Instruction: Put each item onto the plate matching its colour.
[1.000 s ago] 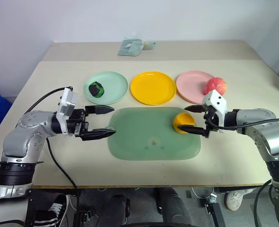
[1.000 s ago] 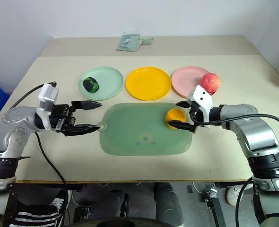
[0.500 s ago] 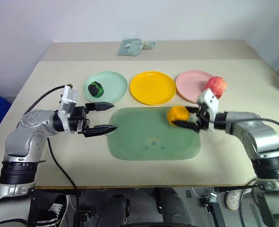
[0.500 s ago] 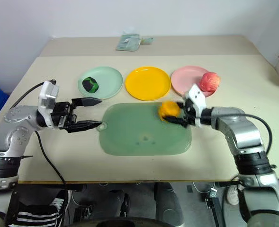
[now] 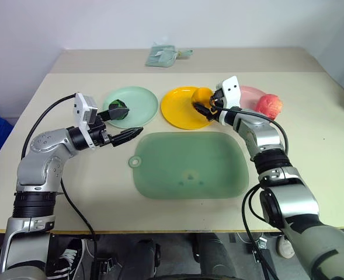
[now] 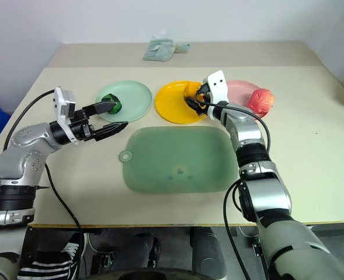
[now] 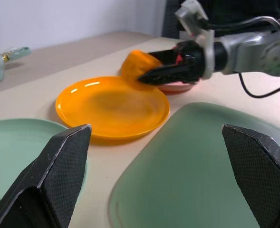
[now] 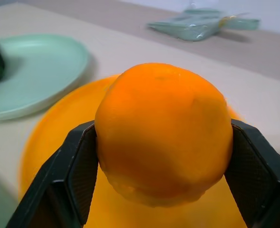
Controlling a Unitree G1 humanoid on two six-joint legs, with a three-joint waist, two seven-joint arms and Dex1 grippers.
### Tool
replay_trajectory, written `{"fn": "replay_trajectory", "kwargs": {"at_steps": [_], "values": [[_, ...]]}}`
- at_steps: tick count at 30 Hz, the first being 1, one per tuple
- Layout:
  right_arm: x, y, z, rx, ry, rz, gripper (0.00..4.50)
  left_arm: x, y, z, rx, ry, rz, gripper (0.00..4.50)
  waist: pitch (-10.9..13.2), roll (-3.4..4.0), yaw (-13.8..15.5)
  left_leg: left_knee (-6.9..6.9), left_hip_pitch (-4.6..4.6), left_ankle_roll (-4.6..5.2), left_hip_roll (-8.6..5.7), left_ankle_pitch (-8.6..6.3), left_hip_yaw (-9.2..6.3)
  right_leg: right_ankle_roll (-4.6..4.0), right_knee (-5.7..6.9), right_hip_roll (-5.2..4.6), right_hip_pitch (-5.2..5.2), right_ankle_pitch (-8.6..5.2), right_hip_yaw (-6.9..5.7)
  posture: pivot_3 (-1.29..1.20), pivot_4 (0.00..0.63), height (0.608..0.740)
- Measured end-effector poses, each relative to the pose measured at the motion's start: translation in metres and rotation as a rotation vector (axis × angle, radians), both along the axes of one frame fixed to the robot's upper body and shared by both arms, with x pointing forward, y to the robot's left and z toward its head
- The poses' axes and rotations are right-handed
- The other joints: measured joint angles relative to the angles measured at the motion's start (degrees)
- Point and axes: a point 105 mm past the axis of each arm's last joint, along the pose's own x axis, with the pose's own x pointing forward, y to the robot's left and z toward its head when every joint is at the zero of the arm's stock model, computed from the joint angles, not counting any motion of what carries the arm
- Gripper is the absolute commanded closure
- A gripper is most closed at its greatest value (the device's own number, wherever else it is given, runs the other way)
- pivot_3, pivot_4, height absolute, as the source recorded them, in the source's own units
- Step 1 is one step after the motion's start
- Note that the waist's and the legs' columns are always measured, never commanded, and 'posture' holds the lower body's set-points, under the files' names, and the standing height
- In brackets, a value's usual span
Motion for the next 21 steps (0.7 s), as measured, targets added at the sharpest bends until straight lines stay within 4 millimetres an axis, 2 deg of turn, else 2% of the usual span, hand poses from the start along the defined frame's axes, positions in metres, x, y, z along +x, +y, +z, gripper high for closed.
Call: {"fn": "replay_trajectory", "kwargs": {"at_steps": [4,7,10,12,14,16,18,21], "values": [[-0.002,-0.005,0.015,0.077,-0.044,0.028,0.04,-0.007,-0.003,-0.002,-0.005,-0.008,-0.01,0.0,0.0,0.01,-0.4,0.0,0.01,0.0,0.0,0.0,0.0,0.0,0.02,0.0,0.02,0.0,0.0,0.0,0.15,0.74],[-0.007,-0.025,0.028,0.13,-0.076,0.042,0.04,-0.009,-0.008,-0.008,-0.034,0.001,-0.014,0.0,0.0,0.02,-0.3,0.06,0.02,0.0,0.0,0.0,-0.03,0.0,0.03,-0.01,0.05,0.0,-0.01,0.0,0.15,0.74],[-0.032,-0.043,0.046,0.115,-0.148,0.125,0.04,-0.01,-0.01,-0.013,-0.03,0.0,-0.019,0.0,0.0,0.02,-0.1,0.04,0.03,0.0,0.03,0.0,-0.05,0.0,0.04,0.03,0.07,0.0,-0.03,0.0,0.15,0.74],[-0.052,-0.051,0.049,0.095,-0.161,0.193,0.04,-0.011,-0.012,-0.015,-0.039,0.001,-0.032,0.0,0.0,0.02,0.0,0.05,0.04,0.02,0.03,-0.01,0.0,0.01,0.04,0.02,0.07,0.0,-0.01,0.0,0.15,0.74],[-0.073,-0.06,0.045,0.033,-0.164,0.235,0.04,-0.013,-0.018,-0.016,-0.047,0.004,-0.059,0.0,0.0,0.02,0.3,0.07,0.1,0.02,0.03,-0.01,0.02,0.01,0.02,0.01,0.12,0.0,0.0,0.0,0.15,0.74],[-0.104,-0.068,0.033,-0.045,-0.131,0.278,0.04,-0.023,-0.019,-0.024,-0.033,0.029,-0.13,0.0,0.0,0.03,0.7,0.03,0.15,0.03,0.05,-0.02,0.0,0.01,0.01,0.04,0.18,0.0,-0.02,0.0,0.15,0.74],[-0.124,-0.071,0.023,-0.071,-0.078,0.306,0.04,-0.03,-0.016,-0.034,-0.018,0.075,-0.176,0.0,0.0,0.03,0.4,0.07,0.29,0.06,0.04,-0.03,0.14,0.02,0.0,0.04,0.24,0.0,0.1,0.0,0.15,0.74],[-0.152,-0.075,0.017,-0.094,-0.019,0.338,0.04,-0.034,-0.022,-0.034,-0.014,0.07,-0.233,0.0,0.0,0.03,0.7,0.08,0.66,0.46,0.05,-0.25,0.09,0.03,-0.03,0.04,0.65,0.0,0.05,0.0,0.15,0.74]]}}
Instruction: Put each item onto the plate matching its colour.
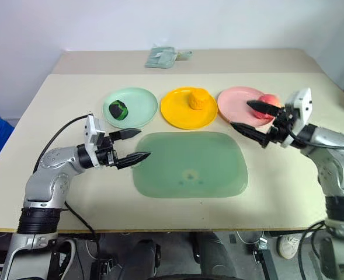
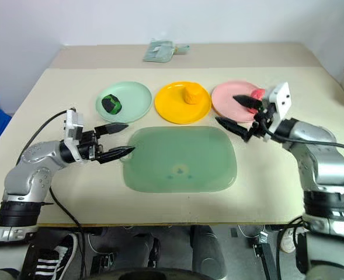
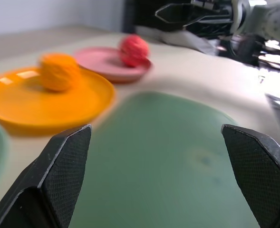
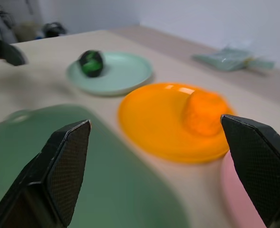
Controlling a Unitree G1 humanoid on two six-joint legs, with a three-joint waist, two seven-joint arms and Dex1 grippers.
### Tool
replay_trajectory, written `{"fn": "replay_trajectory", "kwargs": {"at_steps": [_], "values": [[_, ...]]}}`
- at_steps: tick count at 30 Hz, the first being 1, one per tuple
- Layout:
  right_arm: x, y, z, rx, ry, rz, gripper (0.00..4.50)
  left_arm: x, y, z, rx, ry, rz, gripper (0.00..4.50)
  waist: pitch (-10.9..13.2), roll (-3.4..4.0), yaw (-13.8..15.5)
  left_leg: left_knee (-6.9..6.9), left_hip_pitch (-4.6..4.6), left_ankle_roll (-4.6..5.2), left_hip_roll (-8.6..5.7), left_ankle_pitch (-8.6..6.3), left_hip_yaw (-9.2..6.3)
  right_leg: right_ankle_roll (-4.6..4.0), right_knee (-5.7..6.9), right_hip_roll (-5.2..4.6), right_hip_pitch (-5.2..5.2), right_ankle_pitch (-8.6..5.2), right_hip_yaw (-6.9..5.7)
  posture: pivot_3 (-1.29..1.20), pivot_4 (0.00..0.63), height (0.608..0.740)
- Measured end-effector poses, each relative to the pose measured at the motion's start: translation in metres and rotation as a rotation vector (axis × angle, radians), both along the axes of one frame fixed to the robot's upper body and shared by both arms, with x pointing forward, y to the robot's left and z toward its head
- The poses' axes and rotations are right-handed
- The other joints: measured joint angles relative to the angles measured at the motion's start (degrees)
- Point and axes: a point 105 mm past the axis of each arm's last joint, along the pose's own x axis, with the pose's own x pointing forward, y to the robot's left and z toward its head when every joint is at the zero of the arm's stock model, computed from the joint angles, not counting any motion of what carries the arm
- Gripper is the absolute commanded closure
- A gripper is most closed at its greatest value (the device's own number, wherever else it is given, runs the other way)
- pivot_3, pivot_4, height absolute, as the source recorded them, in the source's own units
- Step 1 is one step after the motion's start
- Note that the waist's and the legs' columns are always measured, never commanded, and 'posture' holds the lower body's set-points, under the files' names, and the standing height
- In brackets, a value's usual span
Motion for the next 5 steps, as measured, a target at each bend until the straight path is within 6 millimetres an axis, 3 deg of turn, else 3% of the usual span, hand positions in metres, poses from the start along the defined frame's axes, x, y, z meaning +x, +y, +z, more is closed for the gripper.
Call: {"fn": "replay_trajectory", "kwargs": {"at_steps": [5], "values": [[-0.04,0.001,-0.024,-0.089,0.087,0.061,0.04,0.002,-0.003,0.002,-0.005,-0.019,-0.02,0.0,0.0,-0.03,0.1,-0.01,0.45,0.06,0.04,-0.03,-0.03,0.02,-0.07,0.06,0.42,-0.03,-0.04,0.0,0.15,0.74]]}}
